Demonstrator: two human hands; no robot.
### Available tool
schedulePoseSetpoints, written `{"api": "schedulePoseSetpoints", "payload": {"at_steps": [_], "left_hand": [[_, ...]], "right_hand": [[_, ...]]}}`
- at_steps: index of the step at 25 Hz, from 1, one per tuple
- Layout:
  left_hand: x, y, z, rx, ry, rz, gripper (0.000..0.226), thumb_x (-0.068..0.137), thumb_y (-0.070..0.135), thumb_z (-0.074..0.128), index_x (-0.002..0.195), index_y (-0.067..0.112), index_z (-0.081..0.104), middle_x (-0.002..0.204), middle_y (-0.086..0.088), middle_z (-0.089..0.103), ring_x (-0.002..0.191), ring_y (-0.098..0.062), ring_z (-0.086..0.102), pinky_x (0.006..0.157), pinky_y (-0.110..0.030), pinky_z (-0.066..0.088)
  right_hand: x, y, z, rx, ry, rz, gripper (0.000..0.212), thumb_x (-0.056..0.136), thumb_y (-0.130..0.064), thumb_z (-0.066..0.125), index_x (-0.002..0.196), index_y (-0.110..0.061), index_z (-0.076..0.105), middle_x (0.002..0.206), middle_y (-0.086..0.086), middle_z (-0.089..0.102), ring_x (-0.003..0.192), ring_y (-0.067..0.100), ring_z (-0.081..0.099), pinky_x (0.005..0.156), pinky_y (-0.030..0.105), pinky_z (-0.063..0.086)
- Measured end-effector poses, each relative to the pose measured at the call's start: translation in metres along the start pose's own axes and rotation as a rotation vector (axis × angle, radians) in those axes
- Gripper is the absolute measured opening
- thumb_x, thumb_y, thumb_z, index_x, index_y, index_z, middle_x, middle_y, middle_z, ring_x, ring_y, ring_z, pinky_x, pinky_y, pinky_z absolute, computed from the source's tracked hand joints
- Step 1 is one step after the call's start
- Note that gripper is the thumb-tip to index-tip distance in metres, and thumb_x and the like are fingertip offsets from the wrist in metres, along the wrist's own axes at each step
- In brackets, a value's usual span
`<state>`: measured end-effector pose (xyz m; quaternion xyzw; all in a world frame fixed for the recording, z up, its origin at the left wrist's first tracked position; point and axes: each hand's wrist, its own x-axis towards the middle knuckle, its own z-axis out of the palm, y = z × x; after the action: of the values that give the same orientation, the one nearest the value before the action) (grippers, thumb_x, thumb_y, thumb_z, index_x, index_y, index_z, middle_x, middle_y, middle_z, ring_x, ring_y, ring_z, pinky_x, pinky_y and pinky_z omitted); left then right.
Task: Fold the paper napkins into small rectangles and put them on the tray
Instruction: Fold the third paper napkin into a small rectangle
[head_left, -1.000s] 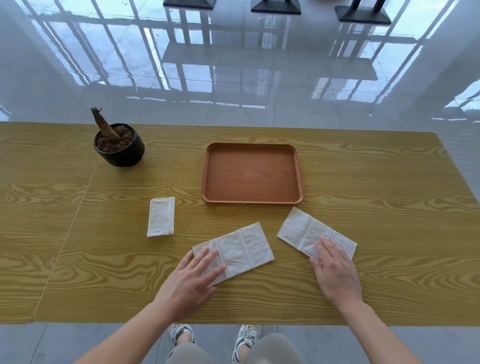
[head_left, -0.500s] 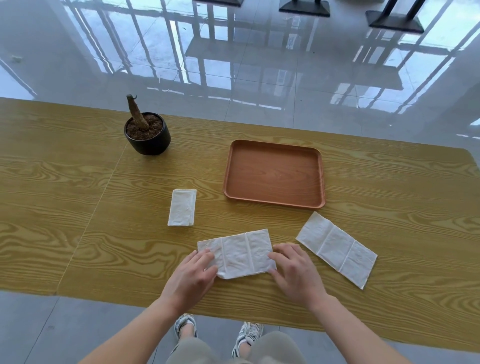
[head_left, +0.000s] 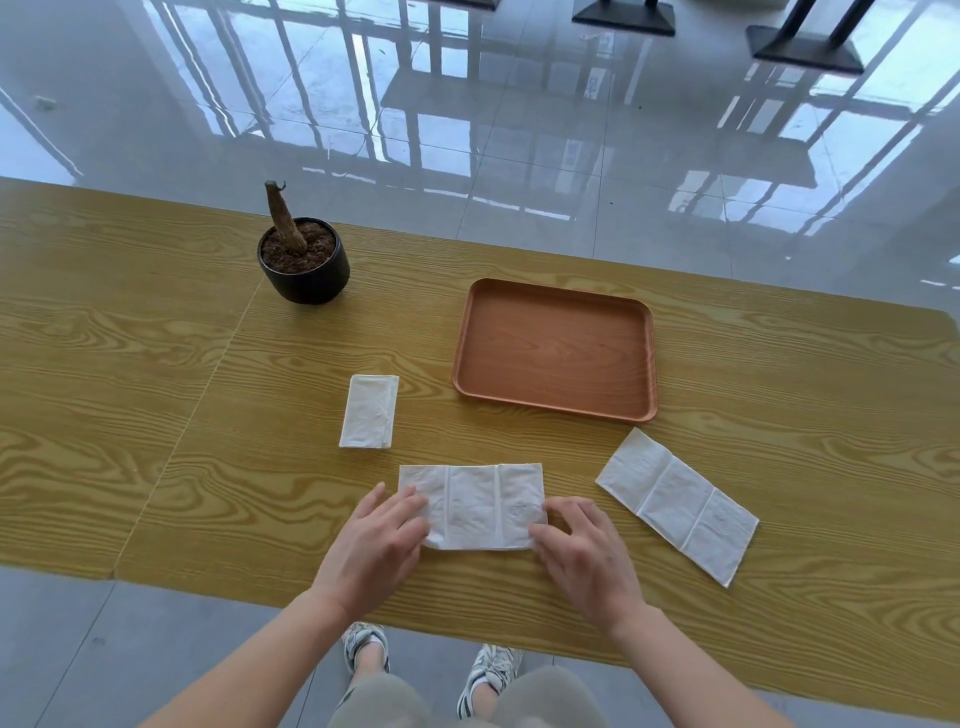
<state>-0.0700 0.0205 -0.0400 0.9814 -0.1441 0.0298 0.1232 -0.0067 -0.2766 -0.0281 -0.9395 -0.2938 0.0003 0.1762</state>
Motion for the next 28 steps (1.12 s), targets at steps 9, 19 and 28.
{"api": "schedulePoseSetpoints", "payload": {"at_steps": [9,19,28], "left_hand": [[0.010,0.051,0.016,-0.030,-0.035,-0.124,0.032,0.083,0.039,0.064,0.111,0.022,0.064,0.119,-0.006,0.062,0.103,-0.027,0.060,0.088,-0.040,0.049],[0.014,0.042,0.010,-0.003,-0.007,-0.071,0.016,0.075,0.024,0.081,0.082,0.023,0.066,0.101,0.000,0.067,0.090,-0.024,0.063,0.085,-0.039,0.049],[0.038,0.051,-0.021,-0.368,0.065,-0.205,0.003,0.081,0.022,0.064,0.080,0.019,0.064,0.084,0.009,0.071,0.080,-0.018,0.065,0.075,-0.039,0.051]], "right_hand": [[-0.021,-0.017,0.003,0.100,-0.064,0.100,0.008,0.085,-0.032,0.074,0.085,-0.024,0.072,0.090,-0.008,0.061,0.083,0.017,0.055,0.075,0.035,0.051],[0.013,0.006,-0.007,0.095,-0.075,0.166,0.031,0.090,-0.033,0.071,0.119,-0.021,0.069,0.118,-0.007,0.063,0.108,0.017,0.055,0.094,0.040,0.050],[-0.013,-0.018,0.003,0.134,-0.180,0.089,0.101,0.072,-0.049,0.082,0.155,-0.038,0.026,0.165,-0.002,0.021,0.152,0.025,0.014,0.120,0.047,0.019]]}}
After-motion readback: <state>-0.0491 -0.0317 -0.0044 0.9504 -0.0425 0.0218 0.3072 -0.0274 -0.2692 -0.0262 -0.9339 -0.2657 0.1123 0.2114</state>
